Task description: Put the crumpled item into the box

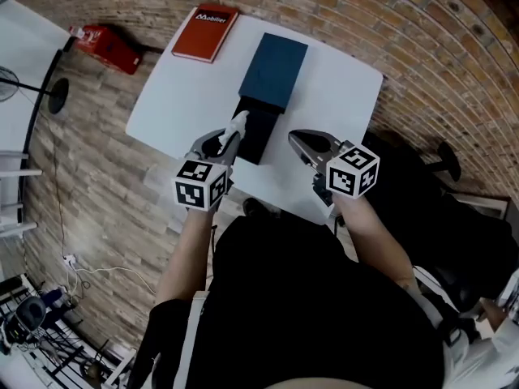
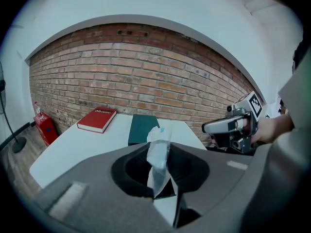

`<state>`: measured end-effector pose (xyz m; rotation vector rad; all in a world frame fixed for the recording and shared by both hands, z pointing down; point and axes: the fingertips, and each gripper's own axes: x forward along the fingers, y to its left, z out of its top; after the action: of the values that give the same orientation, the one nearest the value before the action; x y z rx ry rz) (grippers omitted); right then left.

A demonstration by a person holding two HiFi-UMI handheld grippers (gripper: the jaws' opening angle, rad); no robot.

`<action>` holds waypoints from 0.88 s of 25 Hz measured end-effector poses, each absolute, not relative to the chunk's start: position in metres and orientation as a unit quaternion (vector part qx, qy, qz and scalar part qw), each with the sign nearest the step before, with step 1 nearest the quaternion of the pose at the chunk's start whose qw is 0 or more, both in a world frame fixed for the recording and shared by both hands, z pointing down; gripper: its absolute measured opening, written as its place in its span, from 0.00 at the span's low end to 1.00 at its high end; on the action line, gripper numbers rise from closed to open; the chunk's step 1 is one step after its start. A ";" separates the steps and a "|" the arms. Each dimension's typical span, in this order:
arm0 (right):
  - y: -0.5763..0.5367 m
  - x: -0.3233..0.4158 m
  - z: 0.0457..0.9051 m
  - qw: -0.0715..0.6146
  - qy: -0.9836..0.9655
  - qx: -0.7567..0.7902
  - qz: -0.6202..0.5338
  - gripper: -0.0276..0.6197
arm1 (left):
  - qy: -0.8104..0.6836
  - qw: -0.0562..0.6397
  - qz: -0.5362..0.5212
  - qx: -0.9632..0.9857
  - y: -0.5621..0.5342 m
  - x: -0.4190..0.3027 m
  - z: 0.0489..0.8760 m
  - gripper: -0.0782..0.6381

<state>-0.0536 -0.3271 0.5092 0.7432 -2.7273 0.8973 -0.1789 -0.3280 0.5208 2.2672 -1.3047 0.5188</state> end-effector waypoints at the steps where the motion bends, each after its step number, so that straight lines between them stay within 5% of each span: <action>1: -0.327 -0.053 0.511 0.085 -0.915 0.250 0.304 0.04 | -0.471 0.239 0.196 0.826 -0.330 -0.177 0.527 0.21; 22: -0.326 -0.024 0.546 0.083 -0.885 0.286 0.357 0.04 | -0.383 0.322 0.292 0.815 -0.336 -0.137 0.642 0.21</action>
<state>-0.0242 -0.3256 0.5465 0.8553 -2.6432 1.0672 -0.1370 -0.3357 0.6425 2.1413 -1.0052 0.7662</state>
